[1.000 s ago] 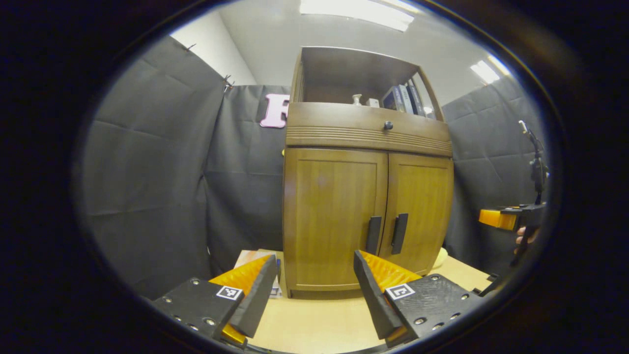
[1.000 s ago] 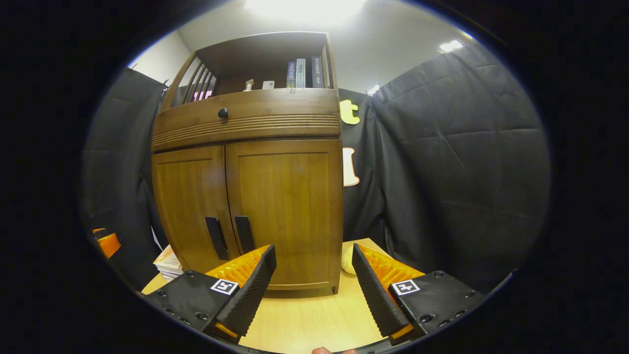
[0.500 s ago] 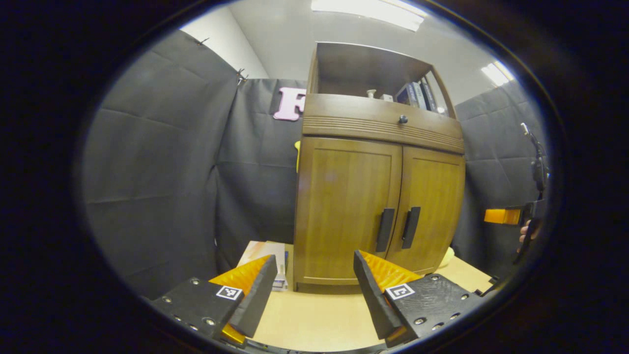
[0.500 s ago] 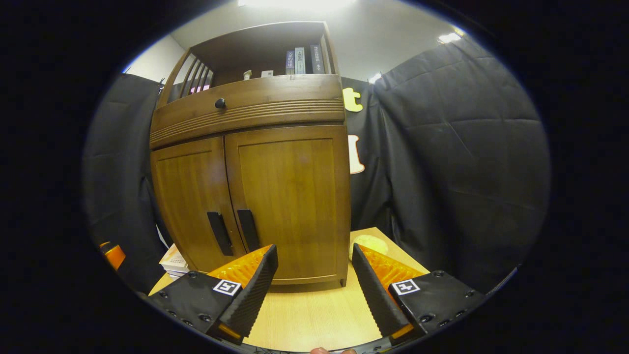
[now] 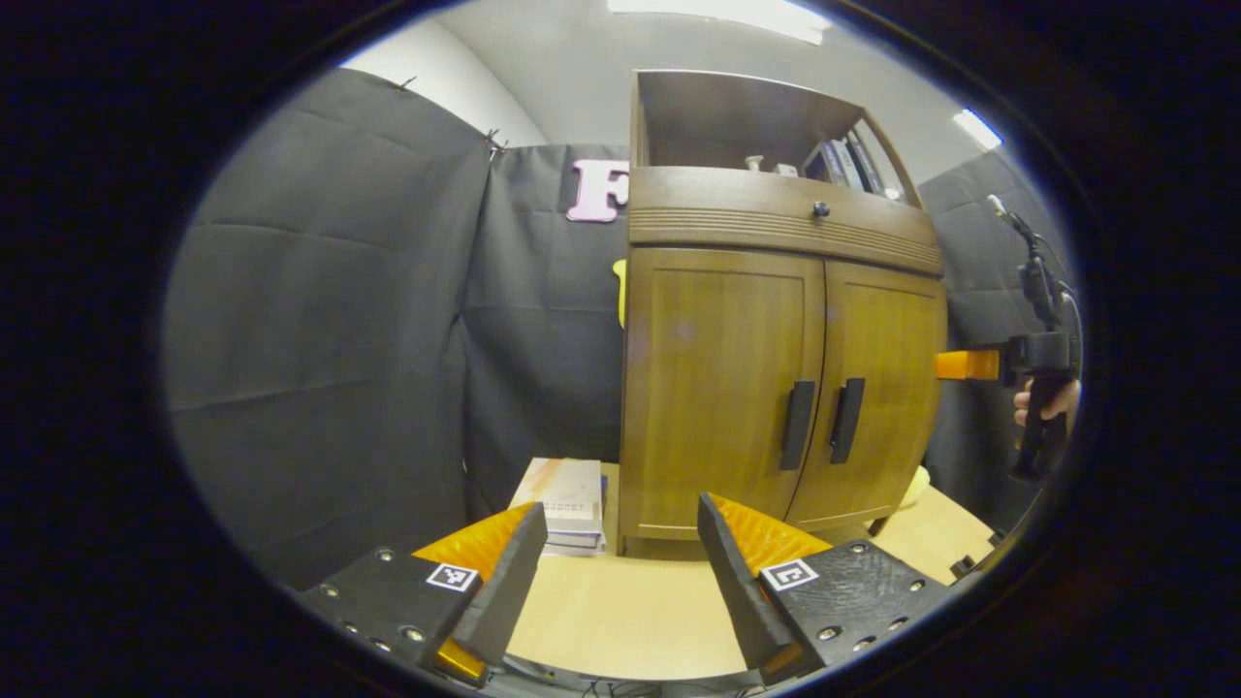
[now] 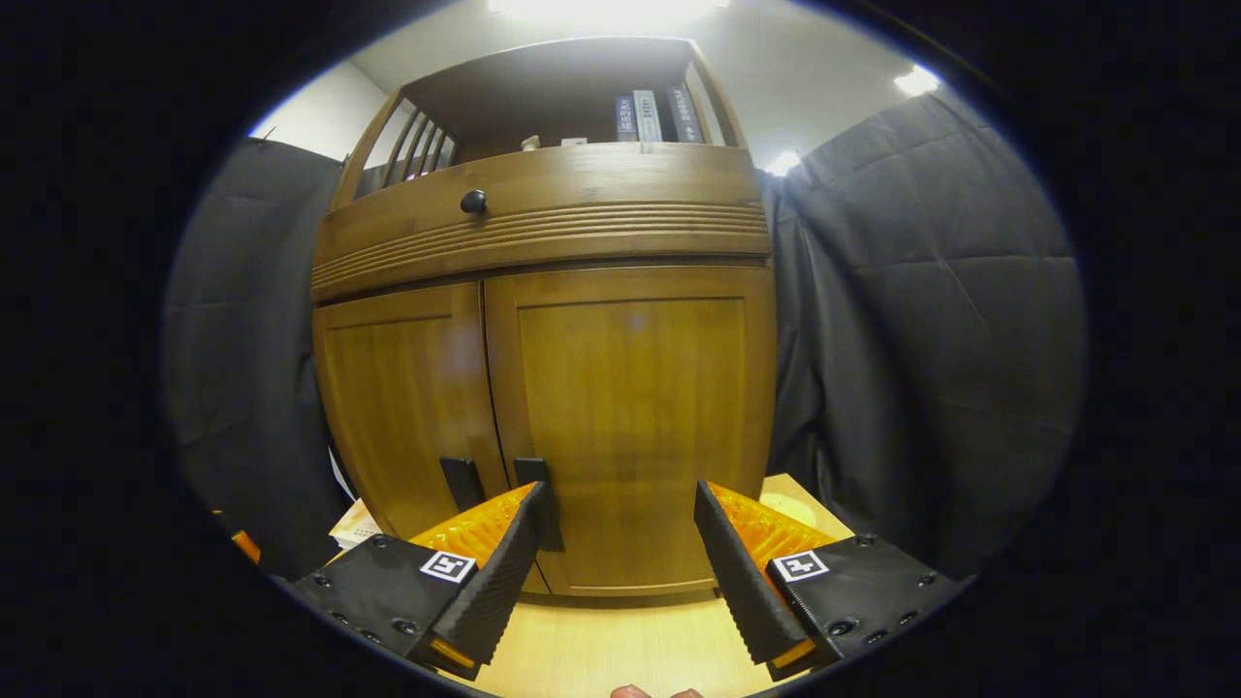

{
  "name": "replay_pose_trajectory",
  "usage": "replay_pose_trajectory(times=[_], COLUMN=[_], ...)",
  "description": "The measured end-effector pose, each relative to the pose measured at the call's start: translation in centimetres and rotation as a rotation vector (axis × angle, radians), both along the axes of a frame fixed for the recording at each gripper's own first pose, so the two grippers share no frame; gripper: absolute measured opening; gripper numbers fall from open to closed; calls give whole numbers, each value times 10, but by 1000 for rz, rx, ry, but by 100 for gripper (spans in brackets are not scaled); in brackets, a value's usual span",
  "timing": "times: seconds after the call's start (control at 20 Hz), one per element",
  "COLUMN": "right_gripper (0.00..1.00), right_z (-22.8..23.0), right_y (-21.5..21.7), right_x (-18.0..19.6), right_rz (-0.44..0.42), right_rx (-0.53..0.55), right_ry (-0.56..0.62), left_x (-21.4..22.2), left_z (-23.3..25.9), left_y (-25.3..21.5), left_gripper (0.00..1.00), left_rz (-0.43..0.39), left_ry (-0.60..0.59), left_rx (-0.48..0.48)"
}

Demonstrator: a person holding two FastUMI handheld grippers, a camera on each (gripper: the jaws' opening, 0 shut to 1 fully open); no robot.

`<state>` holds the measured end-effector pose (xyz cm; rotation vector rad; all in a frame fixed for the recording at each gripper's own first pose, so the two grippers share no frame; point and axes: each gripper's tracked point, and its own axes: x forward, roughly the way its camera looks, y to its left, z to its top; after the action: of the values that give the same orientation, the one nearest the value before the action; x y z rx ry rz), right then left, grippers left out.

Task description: Open the right door of the double-door shoe cabinet with the right hand, and open the left door with the left hand.

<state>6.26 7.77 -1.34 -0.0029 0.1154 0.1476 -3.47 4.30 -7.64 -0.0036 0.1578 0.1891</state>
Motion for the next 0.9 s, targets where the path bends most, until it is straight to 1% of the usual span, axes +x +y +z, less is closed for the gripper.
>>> replay_pose_trajectory(times=[0.05, 0.1, 0.25, 0.4, 0.6, 0.65, 0.7, 0.75, 0.8, 0.9], right_gripper=[95, 93, 93, 93, 93, 95, 93, 93, 95, 95], right_z=[2, 2, -4, -10, -25, -31, -37, -43, -47, -56], right_y=[7, 14, 36, 57, 76, 78, 82, 83, 83, 86], right_x=[7, 15, 33, 48, 66, 70, 75, 81, 85, 91], right_rz=[11, 22, 51, 84, 133, 141, 145, 144, 141, 145], right_rx=[-3, -2, 26, 37, 25, 18, 16, 17, 21, 22], right_ry=[-1, 2, 32, 54, 77, 88, 102, 117, 131, 140], left_x=[0, 0, -1, -2, -2, -1, -1, -3, -6, -9], left_z=[2, 3, 3, 0, -3, -3, -2, 2, 3, 3], left_y=[-1, -2, -7, -7, 5, 7, 8, 11, 15, 18], left_gripper=[90, 89, 89, 89, 90, 90, 90, 91, 90, 90], left_rz=[0, -1, 6, 31, 101, 119, 136, 153, 173, 209], left_ry=[0, -2, 3, 13, 24, 24, 19, 12, 10, 11], left_rx=[2, -2, -35, -62, -75, -82, -86, -88, -86, -77])
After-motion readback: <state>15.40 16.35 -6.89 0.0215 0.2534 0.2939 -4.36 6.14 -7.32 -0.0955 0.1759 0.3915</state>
